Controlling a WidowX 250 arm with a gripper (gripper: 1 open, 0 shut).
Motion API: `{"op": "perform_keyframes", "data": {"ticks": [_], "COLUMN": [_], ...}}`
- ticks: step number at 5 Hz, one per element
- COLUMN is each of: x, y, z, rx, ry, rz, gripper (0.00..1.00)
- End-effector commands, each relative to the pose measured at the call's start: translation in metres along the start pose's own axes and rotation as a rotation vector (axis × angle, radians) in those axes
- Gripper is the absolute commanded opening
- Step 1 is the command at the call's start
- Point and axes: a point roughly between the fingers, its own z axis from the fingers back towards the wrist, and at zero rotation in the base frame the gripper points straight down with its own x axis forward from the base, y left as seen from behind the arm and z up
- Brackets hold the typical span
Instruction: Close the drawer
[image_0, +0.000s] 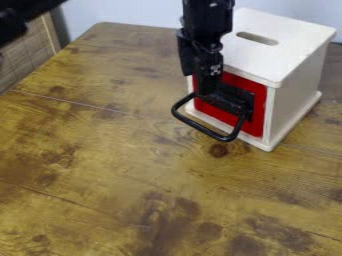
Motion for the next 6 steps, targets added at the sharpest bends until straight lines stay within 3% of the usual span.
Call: {"op": "perform_keyframes", "data": {"ticks": [1, 2, 3, 4, 5, 6], "x": [-0.009, -0.011, -0.011, -0.010, -0.018, -0.024], "y": [-0.005, -0.004, -0.001, 0.004, 0.008, 0.009], "z": [0.058, 0.055, 0.048, 0.035, 0.044, 0.047], "rx": [0.078, 0.048, 0.008, -0.008, 0.031, 0.075], "ry": [-0.124, -0.135, -0.114, -0.075, -0.039, -0.052], "rz": [-0.043, 0.005, 0.042, 0.066, 0.034, 0.019], "gripper": [1.00, 1.00, 1.00, 1.00, 1.00, 1.00]}}
